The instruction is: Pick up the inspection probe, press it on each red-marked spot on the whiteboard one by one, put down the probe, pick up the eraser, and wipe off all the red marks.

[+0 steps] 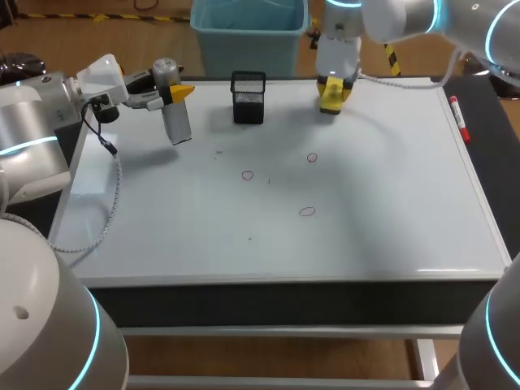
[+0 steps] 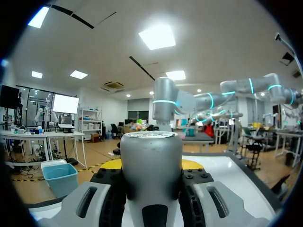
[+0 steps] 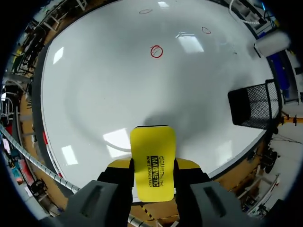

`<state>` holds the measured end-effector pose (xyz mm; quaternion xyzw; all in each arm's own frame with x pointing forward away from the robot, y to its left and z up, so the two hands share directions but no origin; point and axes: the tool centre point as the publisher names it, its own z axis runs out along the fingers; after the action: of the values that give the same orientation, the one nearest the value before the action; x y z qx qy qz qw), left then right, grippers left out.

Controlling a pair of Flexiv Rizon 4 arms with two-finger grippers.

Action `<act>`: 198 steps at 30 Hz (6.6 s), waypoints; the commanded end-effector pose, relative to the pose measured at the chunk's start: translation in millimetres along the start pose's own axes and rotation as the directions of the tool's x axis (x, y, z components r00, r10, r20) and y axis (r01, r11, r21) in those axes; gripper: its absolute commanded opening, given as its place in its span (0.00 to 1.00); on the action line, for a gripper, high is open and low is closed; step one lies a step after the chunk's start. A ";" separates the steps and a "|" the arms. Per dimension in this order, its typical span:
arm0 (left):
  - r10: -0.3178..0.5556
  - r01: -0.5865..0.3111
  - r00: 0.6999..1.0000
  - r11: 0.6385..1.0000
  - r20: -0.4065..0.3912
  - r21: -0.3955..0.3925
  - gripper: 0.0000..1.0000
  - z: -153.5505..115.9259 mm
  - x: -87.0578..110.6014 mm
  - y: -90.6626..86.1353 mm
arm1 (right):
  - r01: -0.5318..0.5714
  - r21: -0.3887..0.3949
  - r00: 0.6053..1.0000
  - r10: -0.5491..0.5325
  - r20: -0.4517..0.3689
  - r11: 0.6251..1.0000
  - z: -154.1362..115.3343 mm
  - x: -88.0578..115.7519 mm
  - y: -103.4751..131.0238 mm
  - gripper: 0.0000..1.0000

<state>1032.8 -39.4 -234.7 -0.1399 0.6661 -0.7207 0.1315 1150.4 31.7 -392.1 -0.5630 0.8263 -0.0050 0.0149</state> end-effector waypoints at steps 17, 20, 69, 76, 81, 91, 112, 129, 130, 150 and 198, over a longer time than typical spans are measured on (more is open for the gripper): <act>0.001 -0.001 1.000 1.000 0.002 0.002 0.00 0.3 0.3 -0.5 | -0.287 0.006 0.958 0.287 0.015 0.958 -17.7 132.3 -29.9 0.00; 0.001 -0.001 1.000 1.000 0.002 0.002 0.00 0.3 0.3 -0.5 | -0.310 0.003 0.951 0.310 0.013 0.951 -13.7 142.4 -27.3 0.00; 0.016 -0.014 0.998 0.999 -0.055 0.035 0.00 22.7 9.6 -6.6 | -0.352 0.033 0.936 0.351 0.033 0.935 -23.4 179.3 7.3 0.00; 0.018 -0.006 0.989 0.997 -0.147 0.083 0.00 53.3 34.1 -6.2 | -0.352 0.033 0.936 0.351 0.033 0.935 -23.4 179.3 7.3 0.00; 0.014 0.005 0.977 0.996 -0.214 0.087 0.00 78.5 54.6 -3.5 | -0.352 0.033 0.936 0.351 0.033 0.935 -23.4 179.3 7.3 0.00; -0.027 0.049 0.953 0.997 -0.301 0.064 0.00 106.7 82.5 8.2 | -0.352 0.033 0.936 0.351 0.033 0.935 -23.4 179.3 7.3 0.00; -0.095 0.101 0.946 0.995 -0.310 0.004 0.00 102.0 127.1 17.1 | -0.352 0.033 0.936 0.351 0.033 0.935 -23.4 179.3 7.3 0.00; -0.063 0.079 0.948 0.996 -0.311 0.038 0.00 106.3 133.0 27.0 | -0.352 0.033 0.936 0.351 0.033 0.935 -23.4 179.3 7.3 0.00; -0.063 0.078 0.948 0.996 -0.312 0.038 0.00 106.3 133.0 27.2 | -0.352 0.033 0.936 0.351 0.033 0.935 -23.4 179.3 7.3 0.00; -0.062 0.076 0.946 0.997 -0.317 0.033 0.00 102.5 129.1 41.3 | -0.352 0.033 0.936 0.351 0.033 0.935 -23.4 179.3 7.3 0.00; -0.019 0.032 0.963 0.999 -0.270 0.043 0.00 72.6 120.1 20.5 | -0.352 0.033 0.936 0.351 0.033 0.935 -23.4 179.3 7.3 0.00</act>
<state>958.1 -164.7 -255.0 -0.0380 0.6573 -0.7523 0.0242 1077.4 -132.1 -373.1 -0.4050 0.9135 -0.0091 0.0378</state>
